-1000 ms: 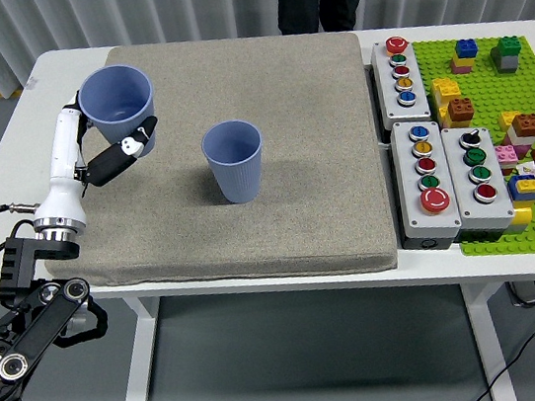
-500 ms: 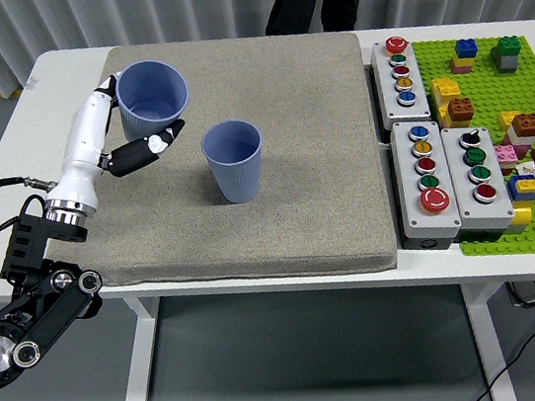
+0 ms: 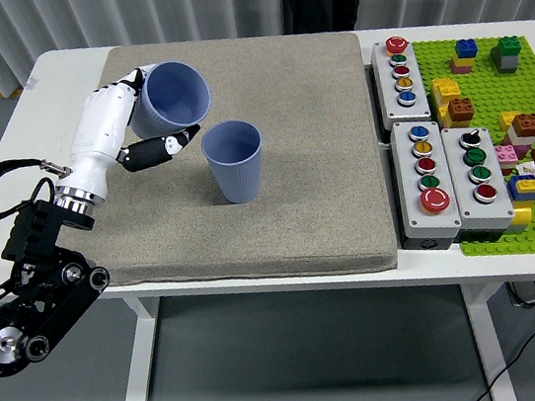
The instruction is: Pick cup pour cup place
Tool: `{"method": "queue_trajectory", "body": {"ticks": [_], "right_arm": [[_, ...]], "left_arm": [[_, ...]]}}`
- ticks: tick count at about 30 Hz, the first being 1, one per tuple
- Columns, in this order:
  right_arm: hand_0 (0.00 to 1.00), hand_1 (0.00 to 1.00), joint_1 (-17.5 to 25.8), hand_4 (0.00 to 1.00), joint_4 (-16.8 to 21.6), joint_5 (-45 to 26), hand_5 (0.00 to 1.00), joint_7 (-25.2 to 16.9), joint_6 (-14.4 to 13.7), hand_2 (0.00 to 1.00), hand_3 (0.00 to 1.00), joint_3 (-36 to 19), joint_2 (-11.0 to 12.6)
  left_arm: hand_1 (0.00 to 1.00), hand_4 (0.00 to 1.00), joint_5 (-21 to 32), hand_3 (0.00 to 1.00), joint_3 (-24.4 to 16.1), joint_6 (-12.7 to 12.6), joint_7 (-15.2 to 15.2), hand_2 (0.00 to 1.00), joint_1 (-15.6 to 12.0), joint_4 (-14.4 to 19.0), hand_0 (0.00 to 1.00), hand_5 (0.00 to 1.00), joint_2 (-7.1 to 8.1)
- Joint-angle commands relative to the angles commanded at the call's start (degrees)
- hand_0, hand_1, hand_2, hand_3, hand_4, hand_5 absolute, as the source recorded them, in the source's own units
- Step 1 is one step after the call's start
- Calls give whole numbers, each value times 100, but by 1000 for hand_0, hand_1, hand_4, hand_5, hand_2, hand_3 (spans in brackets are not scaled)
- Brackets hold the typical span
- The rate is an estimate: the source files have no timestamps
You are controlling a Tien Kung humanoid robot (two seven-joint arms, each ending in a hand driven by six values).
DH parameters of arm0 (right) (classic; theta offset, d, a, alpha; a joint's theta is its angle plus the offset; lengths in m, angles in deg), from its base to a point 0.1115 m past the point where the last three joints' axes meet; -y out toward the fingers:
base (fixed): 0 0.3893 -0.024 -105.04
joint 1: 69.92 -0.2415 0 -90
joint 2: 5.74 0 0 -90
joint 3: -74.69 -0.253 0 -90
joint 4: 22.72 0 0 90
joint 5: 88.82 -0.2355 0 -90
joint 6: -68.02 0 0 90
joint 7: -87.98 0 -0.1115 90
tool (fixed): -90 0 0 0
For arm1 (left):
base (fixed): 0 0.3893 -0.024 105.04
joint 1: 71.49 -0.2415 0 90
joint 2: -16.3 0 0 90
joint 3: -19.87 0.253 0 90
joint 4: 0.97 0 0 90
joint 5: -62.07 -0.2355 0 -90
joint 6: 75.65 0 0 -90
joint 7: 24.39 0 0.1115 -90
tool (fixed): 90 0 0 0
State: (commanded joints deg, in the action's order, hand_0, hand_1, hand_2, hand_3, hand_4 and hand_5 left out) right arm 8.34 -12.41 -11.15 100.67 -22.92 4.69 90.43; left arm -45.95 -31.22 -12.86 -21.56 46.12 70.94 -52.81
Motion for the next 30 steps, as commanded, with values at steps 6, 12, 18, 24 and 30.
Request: {"method": "queue_trajectory", "body": {"ticks": [6, 12, 18, 24, 30], "right_arm": [[689, 657, -24, 2, 0, -14, 2, -1, -2, 574, 580, 10, 7], [689, 657, -31, 2, 0, -45, 2, -6, -9, 575, 580, 25, 9], [689, 657, -33, 2, 0, -25, 2, -2, -5, 575, 580, 17, 8], [689, 657, -32, 2, 0, -31, 2, -6, -7, 575, 580, 19, 12], [689, 657, -44, 2, 0, -30, 2, -3, -8, 575, 580, 15, 14]], "left_arm": [[559, 723, -319, 546, 51, 54, -49, 541, 118, -186, 600, 241, 11], [561, 719, -478, 547, 132, 77, -67, 541, 168, -275, 605, 240, 36], [563, 719, -950, 548, 234, 117, -126, 541, 216, -297, 606, 241, 64], [565, 718, -1324, 549, 287, 120, -194, 542, 220, -273, 608, 241, 132], [557, 716, -1607, 550, 380, 86, -278, 541, 298, -230, 607, 242, 172]]}}
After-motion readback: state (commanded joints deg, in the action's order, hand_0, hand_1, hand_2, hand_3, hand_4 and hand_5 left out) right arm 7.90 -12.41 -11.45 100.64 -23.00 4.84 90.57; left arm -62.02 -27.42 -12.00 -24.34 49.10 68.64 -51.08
